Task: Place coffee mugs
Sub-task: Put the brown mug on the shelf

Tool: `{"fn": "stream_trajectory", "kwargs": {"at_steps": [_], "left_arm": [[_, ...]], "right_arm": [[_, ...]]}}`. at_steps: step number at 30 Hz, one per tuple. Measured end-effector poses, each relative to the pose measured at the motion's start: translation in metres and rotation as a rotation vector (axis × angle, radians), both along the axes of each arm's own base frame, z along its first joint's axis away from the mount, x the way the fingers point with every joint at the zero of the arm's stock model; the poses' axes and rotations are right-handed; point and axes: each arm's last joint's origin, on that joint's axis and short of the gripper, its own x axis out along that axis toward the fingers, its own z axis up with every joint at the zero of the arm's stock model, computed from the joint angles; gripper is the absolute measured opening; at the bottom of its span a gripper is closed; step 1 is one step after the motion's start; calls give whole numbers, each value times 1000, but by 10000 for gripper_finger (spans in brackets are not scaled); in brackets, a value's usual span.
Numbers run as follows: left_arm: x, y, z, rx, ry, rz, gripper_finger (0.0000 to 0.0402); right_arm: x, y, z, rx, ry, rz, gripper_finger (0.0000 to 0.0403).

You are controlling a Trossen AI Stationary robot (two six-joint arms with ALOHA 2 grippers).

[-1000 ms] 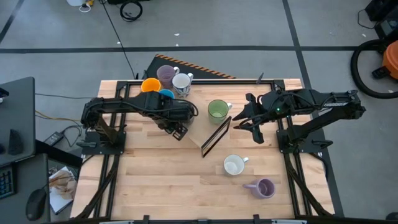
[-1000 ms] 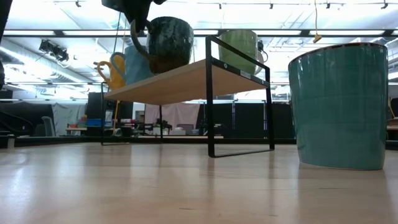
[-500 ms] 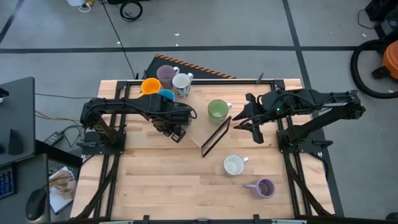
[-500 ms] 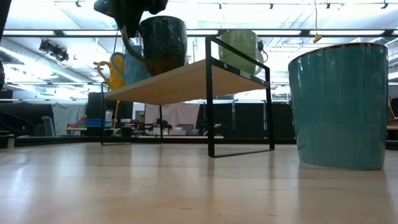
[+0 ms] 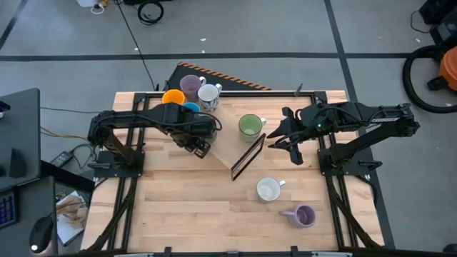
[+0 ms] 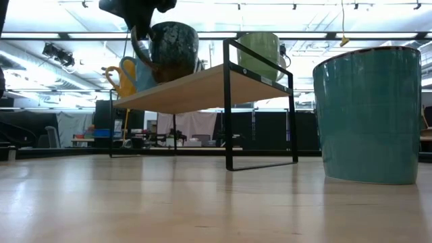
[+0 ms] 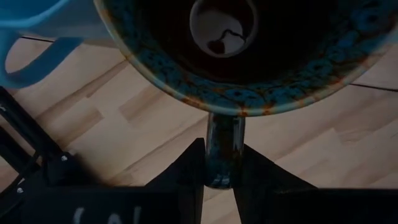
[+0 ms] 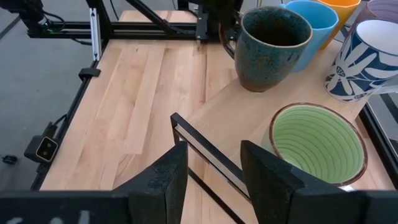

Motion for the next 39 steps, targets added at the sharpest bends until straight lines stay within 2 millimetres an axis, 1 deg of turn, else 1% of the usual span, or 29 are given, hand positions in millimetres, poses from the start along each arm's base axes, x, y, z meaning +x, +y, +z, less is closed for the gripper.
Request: {"fn": "stream_trajectory", "kwargs": {"at_steps": [5,12,21,27,31,35,39], "left_arm": [[0,0,0,-6,-1,0,70],[0,-1,0,-10,-2,3,103],[0,0,0,8,-1,3,126],[-9,0,10,37,-37,11,136],[-14,0,15,57,-60,25,151],[-15,0,15,65,-61,26,167],[-11,0,15,74,-83,21,171]], "right_arm": [[0,0,0,1,0,0,154],[0,0,0,-2,0,1,154],[0,0,0,-2,0,1,154],[0,0,0,-2,1,1,154],[0,0,0,-2,0,1,154],[0,0,0,-4,0,-2,154],[0,0,0,-6,0,-4,154]]}}
